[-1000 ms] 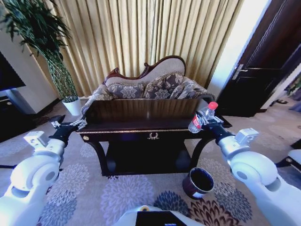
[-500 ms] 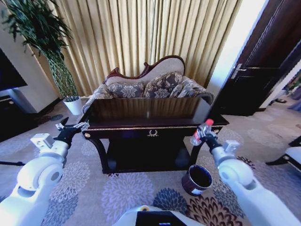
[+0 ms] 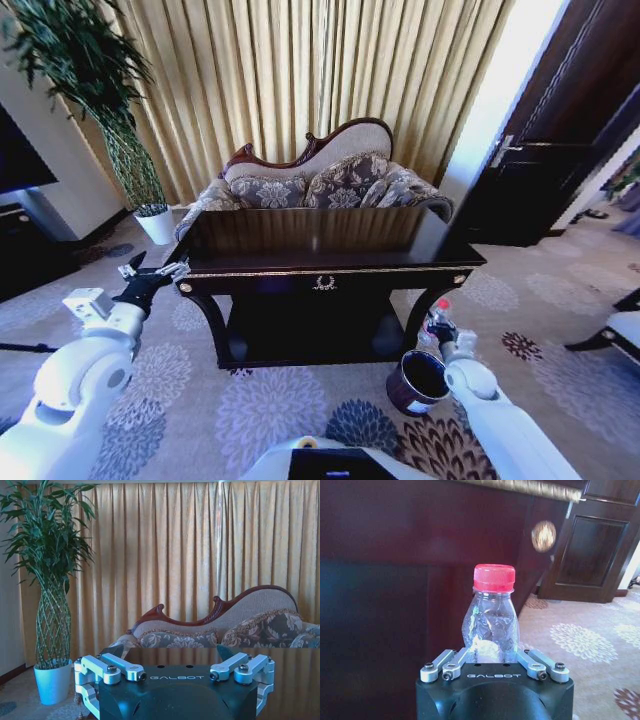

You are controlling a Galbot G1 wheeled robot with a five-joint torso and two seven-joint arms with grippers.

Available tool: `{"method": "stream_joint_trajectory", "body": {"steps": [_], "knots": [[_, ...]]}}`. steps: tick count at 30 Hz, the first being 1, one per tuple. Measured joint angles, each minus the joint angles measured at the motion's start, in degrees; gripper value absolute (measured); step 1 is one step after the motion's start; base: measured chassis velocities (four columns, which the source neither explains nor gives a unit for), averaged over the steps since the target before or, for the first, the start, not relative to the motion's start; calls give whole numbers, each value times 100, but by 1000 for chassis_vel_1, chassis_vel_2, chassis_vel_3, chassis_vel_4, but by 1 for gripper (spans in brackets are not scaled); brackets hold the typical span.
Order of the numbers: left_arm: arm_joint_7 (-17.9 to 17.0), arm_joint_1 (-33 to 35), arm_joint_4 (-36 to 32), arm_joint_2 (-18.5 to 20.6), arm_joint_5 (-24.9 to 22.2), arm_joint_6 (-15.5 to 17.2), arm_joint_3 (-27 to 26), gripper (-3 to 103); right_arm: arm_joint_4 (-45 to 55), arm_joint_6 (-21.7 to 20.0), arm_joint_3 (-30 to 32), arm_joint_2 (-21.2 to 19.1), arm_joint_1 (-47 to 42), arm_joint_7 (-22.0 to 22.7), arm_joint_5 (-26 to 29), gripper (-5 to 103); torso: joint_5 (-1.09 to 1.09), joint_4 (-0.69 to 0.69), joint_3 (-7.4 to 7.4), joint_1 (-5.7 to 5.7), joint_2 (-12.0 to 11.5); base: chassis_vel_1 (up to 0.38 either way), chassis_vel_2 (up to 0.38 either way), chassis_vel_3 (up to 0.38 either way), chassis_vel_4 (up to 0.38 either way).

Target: Move to the front of the table and place the trash on the table into the trash bin.

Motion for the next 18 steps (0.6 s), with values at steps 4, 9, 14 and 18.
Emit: {"method": "stream_joint_trajectory", "body": {"steps": [4,9,14,18], "knots": [[30,64,-13,-13,18,-12,-7,100,-789,262,-87,164,308,-47,-166,21,1,1,0,0,0,0,0,0,0],[34,141,-57,-34,46,7,-26,100,-1453,469,-119,308,668,-45,-264,21,0,1,0,0,0,0,0,0,0],[36,158,-61,-33,55,33,-32,100,-1841,578,-166,357,887,-43,-403,21,0,2,0,0,0,0,0,0,0],[36,151,-42,-48,58,38,-23,100,-2147,626,-186,374,1018,-5,-566,21,0,1,0,0,0,0,0,0,0]]}}
